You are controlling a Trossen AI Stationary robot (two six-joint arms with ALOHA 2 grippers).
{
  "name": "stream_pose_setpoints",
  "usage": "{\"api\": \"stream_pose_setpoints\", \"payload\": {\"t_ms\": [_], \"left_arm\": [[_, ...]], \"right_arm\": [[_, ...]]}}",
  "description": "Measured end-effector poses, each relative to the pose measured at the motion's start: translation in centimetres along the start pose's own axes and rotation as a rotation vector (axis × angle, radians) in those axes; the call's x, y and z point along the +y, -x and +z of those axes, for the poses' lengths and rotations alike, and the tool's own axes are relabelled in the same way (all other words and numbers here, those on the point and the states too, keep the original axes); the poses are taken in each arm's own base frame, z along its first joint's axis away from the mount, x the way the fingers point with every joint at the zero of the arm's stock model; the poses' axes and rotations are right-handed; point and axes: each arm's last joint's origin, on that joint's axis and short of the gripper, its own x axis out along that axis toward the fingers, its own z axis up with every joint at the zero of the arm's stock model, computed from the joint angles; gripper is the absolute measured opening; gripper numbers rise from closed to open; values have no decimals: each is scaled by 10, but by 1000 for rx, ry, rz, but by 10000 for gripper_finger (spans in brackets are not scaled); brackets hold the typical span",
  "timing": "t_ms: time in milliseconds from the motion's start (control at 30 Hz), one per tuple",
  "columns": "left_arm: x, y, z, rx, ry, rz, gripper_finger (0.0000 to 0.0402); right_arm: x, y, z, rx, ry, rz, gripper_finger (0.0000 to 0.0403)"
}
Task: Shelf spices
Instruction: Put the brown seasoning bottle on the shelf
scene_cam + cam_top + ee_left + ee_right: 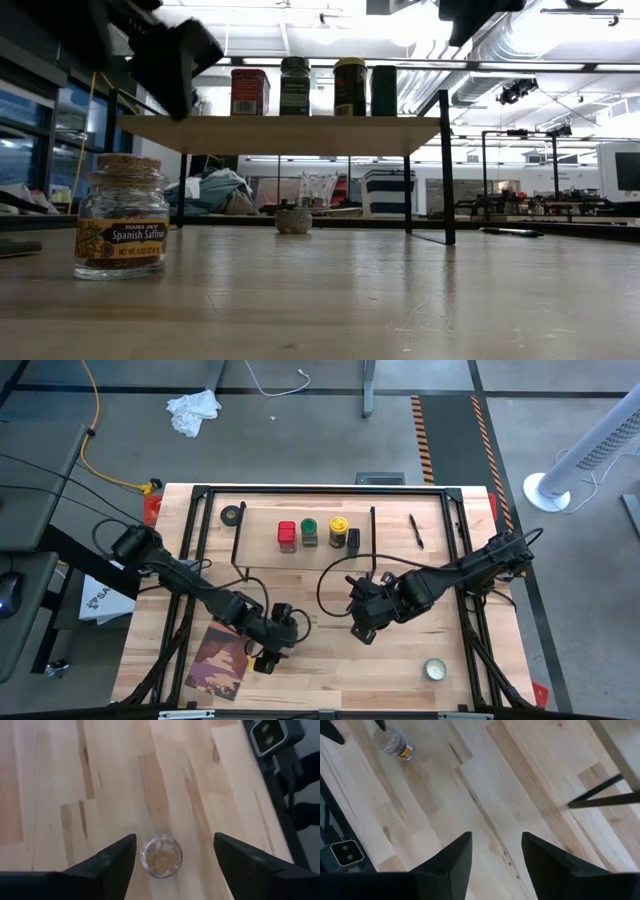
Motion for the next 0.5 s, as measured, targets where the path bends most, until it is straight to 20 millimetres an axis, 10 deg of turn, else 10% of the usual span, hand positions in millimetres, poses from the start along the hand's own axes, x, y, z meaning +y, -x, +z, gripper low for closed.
{"api": "stream_pose_setpoints", "payload": {"t_ms": [500], "left_arm": [[2, -60, -21, 167, -43, 86, 267]], "right_arm": [[-1, -19, -6, 1, -1, -5, 172]]}}
